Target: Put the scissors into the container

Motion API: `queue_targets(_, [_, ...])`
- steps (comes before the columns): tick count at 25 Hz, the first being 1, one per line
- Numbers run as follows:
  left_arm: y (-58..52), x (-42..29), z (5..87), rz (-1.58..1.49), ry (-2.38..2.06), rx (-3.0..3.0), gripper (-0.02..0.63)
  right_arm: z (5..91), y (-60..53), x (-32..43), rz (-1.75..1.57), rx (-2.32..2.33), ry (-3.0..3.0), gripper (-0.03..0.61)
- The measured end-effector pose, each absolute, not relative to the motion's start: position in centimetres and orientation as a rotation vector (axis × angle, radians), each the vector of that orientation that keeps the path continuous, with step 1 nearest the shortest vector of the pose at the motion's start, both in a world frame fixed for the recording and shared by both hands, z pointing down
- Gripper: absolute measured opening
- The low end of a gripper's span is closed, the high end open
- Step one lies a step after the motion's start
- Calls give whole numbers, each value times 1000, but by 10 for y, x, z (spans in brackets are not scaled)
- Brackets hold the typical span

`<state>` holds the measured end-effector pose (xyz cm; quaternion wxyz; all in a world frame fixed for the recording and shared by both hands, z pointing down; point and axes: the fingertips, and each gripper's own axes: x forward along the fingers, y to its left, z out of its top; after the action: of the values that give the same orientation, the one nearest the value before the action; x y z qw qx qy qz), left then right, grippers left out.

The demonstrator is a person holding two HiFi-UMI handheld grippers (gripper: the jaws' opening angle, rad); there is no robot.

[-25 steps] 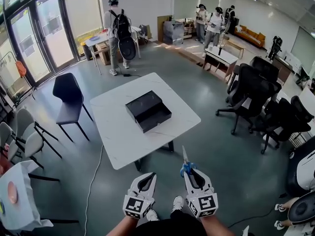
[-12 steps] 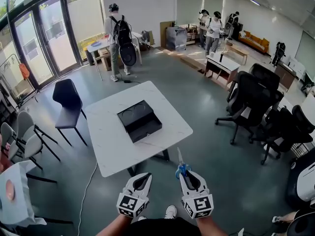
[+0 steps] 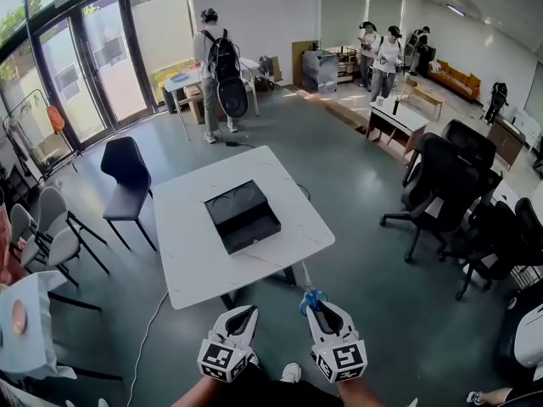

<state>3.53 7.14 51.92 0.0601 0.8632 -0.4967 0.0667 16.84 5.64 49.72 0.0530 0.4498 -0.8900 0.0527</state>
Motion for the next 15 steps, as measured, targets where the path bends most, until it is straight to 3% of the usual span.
queue_targets(15, [-24, 13, 524, 166, -1485, 2624, 9, 500, -30, 133, 138, 1337, -2691, 86])
